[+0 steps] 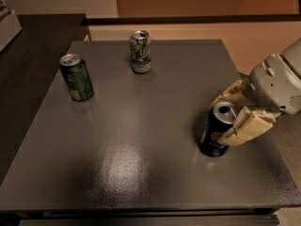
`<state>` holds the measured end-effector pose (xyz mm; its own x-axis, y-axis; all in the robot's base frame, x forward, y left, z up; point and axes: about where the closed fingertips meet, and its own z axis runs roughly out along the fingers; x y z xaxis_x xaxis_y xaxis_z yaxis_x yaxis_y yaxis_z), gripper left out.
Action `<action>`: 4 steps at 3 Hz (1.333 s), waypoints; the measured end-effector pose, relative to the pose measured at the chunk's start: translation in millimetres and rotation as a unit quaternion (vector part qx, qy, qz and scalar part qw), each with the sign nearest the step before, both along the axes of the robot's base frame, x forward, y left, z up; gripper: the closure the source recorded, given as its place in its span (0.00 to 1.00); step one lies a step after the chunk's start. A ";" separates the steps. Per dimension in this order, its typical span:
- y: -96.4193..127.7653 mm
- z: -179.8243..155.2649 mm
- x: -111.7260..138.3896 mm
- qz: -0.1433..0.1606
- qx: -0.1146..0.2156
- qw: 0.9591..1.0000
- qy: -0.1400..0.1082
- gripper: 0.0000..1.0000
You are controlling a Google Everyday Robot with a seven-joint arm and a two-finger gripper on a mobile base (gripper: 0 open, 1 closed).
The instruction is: Pick pepsi can
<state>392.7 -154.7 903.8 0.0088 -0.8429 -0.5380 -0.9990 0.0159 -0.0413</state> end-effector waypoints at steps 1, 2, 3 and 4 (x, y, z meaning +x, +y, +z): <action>9.3 14.4 -1.6 0.005 0.014 1.000 -0.004 0.88; 26.7 49.3 -1.6 0.014 0.018 0.999 -0.028 1.00; 43.1 81.5 3.2 0.018 0.010 0.999 -0.046 1.00; 53.0 105.1 10.4 0.013 -0.001 0.998 -0.057 1.00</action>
Offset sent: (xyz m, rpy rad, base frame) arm -0.0016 0.0473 0.0978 0.0458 -0.1156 0.0534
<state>403.1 -101.7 1008.9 0.0915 -0.8424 -0.5311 -0.9880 -0.0101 -0.1542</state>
